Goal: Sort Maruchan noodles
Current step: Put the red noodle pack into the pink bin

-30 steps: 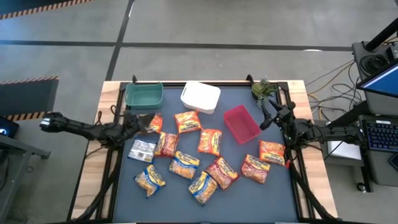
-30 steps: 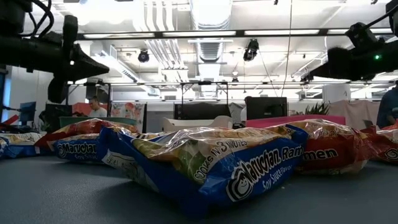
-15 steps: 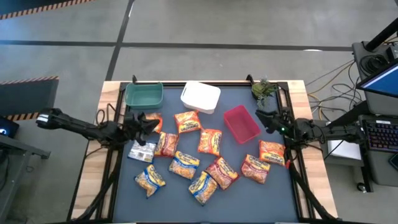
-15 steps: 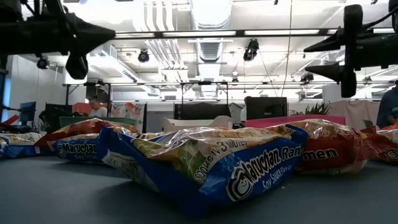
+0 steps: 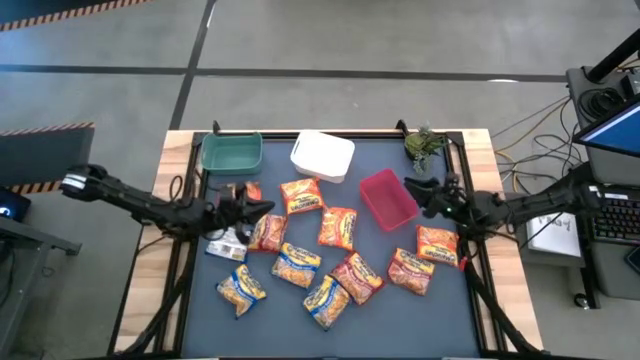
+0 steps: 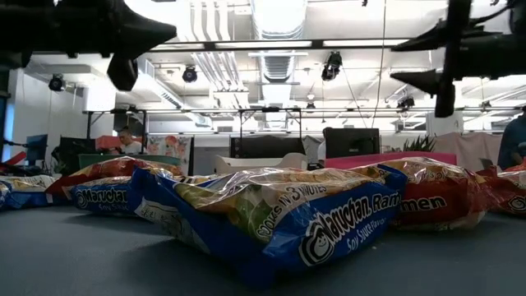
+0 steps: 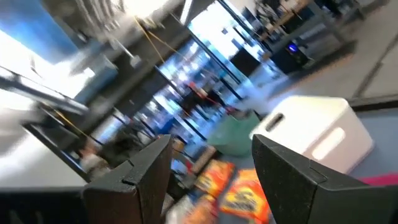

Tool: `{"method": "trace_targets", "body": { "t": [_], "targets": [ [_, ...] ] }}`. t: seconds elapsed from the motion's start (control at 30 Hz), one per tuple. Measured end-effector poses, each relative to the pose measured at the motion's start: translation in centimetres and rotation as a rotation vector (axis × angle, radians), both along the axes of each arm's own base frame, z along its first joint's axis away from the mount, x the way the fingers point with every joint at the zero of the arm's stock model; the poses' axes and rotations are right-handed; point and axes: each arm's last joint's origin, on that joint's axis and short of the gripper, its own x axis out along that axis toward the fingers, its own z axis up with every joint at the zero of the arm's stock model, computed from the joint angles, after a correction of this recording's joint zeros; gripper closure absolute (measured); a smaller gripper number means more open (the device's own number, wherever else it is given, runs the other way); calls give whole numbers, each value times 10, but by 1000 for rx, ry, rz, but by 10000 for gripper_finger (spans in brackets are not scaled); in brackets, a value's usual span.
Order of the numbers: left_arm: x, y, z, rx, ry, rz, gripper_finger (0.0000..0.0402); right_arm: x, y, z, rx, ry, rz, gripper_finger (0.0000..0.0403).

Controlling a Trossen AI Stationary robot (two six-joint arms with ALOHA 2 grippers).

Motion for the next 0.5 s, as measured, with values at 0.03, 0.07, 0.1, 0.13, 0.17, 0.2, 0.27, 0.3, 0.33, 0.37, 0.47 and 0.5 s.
{"method": "trace_targets", "body": {
  "t": [0.03,0.07,0.1,0.13,0.17,0.2,0.27,0.3,0.33,0.37,0.47,0.5],
  "targets": [
    [3,-1,3,19,26,2,402,4,0,3,-3,9,0,193],
    [5,-1,5,35,53,3,402,8,1,6,-7,23,0,193],
    [8,-2,8,50,83,3,402,13,1,10,-12,34,-1,193],
    [9,-2,10,66,116,4,402,18,2,14,-22,44,-1,193],
    [11,-2,12,84,150,6,402,23,2,20,-39,54,1,193],
    [12,-3,15,102,183,8,402,29,3,26,-52,63,9,193],
    [14,-3,19,145,260,13,402,41,4,34,-92,107,22,193],
    [14,-3,22,165,300,13,402,47,5,41,-101,116,23,193],
    [15,-3,24,184,340,12,402,53,6,47,-107,124,24,193],
    [15,-3,26,202,381,18,402,59,6,52,-108,146,24,193],
    [15,-2,33,242,481,69,402,77,8,66,-103,234,31,193],
    [15,-1,34,255,510,85,402,83,9,70,-100,266,34,193]
  ]
}}
